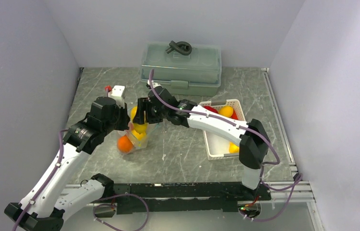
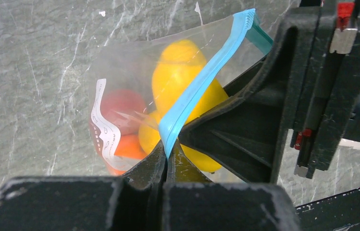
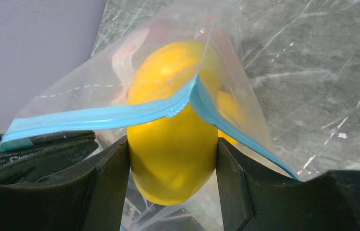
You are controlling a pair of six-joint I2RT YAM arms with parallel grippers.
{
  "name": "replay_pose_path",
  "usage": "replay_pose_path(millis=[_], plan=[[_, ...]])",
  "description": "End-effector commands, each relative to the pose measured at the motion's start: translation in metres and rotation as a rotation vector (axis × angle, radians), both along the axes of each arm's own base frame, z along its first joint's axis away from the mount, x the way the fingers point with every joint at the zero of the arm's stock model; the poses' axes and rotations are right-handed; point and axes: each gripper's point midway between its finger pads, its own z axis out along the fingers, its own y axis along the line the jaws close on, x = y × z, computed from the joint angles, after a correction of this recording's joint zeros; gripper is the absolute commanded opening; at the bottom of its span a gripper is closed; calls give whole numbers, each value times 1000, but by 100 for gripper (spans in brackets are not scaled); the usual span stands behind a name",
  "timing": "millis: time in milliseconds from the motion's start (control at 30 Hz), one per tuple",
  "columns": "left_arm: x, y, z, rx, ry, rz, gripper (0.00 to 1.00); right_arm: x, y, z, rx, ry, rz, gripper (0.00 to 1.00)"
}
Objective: Place the food in the zip-top bag and seal the zipper
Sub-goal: Place the fake fruit in the zipper food storage bag.
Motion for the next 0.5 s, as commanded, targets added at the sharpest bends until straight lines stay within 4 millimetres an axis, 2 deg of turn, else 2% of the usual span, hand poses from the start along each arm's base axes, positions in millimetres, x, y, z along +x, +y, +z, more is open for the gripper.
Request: replay_pose_path(millis=[0,100,333,400,433,467], plan=[[4,-4,13,-36,-51,-13,0,15,18,37,116,-48,-41,47],[4,-5,13,-37,-52,-13,0,18,22,36,121,-52,-41,62],[4,-4,12,-33,-48,-8,0,16,24,39,136,-60,-20,79],[4,-3,12,-34,-50,-6,0,15,23,41,139,-68,-10,88],[5,-3,12,-34,-50,-4,0,14,23,42,141,-71,-8,97],[5,-3,11,-32,-49,-5,0,14,22,44,144,-74,-7,99]])
